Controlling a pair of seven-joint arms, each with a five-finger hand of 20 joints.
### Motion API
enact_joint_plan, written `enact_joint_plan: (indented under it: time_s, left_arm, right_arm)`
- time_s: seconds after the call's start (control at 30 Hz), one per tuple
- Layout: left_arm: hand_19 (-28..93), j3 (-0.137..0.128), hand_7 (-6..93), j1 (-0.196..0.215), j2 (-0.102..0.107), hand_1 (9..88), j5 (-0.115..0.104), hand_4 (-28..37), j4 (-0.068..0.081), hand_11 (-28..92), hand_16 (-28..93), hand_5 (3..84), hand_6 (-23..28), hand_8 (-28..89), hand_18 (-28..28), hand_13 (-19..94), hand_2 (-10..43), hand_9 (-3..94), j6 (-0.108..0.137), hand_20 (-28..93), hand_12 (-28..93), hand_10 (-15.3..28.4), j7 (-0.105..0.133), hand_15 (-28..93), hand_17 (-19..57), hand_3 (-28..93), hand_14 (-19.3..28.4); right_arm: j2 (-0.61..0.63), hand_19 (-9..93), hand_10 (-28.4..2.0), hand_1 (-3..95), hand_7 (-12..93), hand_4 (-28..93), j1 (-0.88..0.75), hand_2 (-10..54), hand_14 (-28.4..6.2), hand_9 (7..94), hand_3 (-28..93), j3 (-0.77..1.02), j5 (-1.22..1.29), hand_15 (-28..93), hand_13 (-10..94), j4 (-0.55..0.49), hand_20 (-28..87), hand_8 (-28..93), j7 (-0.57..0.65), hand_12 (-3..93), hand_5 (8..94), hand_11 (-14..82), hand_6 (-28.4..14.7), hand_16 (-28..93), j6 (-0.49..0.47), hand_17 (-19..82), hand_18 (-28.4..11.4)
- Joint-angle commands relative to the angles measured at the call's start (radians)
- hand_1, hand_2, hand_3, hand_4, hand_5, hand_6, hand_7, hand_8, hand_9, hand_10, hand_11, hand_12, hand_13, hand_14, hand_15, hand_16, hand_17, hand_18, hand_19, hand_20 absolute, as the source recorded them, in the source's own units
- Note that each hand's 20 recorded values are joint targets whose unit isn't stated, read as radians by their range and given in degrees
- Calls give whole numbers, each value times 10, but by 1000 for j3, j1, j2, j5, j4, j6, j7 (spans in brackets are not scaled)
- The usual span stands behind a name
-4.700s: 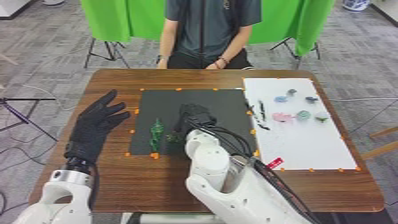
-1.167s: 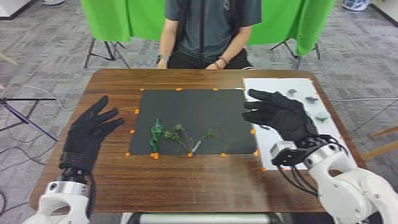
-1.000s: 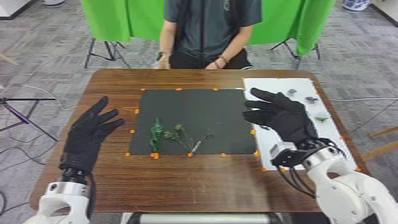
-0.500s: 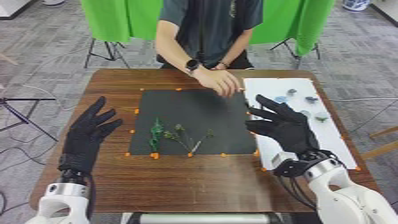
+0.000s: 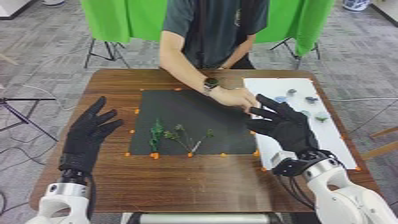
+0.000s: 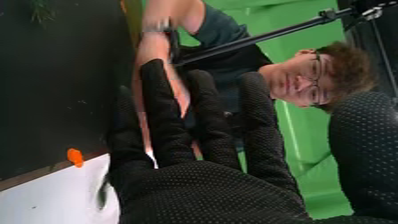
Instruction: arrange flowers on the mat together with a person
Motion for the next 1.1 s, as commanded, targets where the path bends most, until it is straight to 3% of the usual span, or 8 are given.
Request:
enact_joint_plan:
  time_s: [0.03,0.3,0.7,0.77,1.1]
  left_arm:
    - [492,-3,93,7,-13,216,5,-283,2,199,-68,346,34,-90,244,288,59,360,-8,156,84,170,-15,436,-82,781,266]
    - [492,0,93,13,-8,222,2,-283,0,202,-69,347,36,-89,243,288,59,361,-2,157,85,171,-6,437,-82,782,266]
    - [494,-3,95,13,-11,224,5,-283,0,208,-70,348,39,-89,243,287,57,362,-7,157,86,173,-15,444,-82,784,267]
    - [493,0,96,13,-3,224,-1,-283,0,208,-70,347,39,-89,242,287,57,362,-2,157,86,173,-9,445,-81,786,267]
    - [493,-3,97,15,0,225,0,-283,-5,211,-71,345,40,-89,242,286,56,361,-1,157,87,174,-2,447,-82,787,267]
  right_arm:
    - [-3,452,-143,125,125,-283,-1,133,-204,435,775,-8,38,263,360,-4,146,-118,-13,139,403,61,28,159,27,31,-262]
    - [-5,452,-144,125,126,-283,-1,133,-203,437,777,-1,40,269,363,-1,147,-119,-3,139,404,63,28,159,8,31,-262]
    - [-5,453,-144,127,127,-283,-8,129,-203,438,783,0,29,273,364,-4,148,-119,-6,140,404,65,29,158,11,30,-262]
    - [-2,454,-145,131,128,-282,-4,124,-204,440,785,-1,13,277,367,-5,149,-119,-7,140,404,66,30,160,19,29,-263]
    - [128,546,-170,206,159,-260,64,31,-182,481,793,-7,-299,518,429,-20,204,-126,65,159,426,191,19,126,185,78,-278]
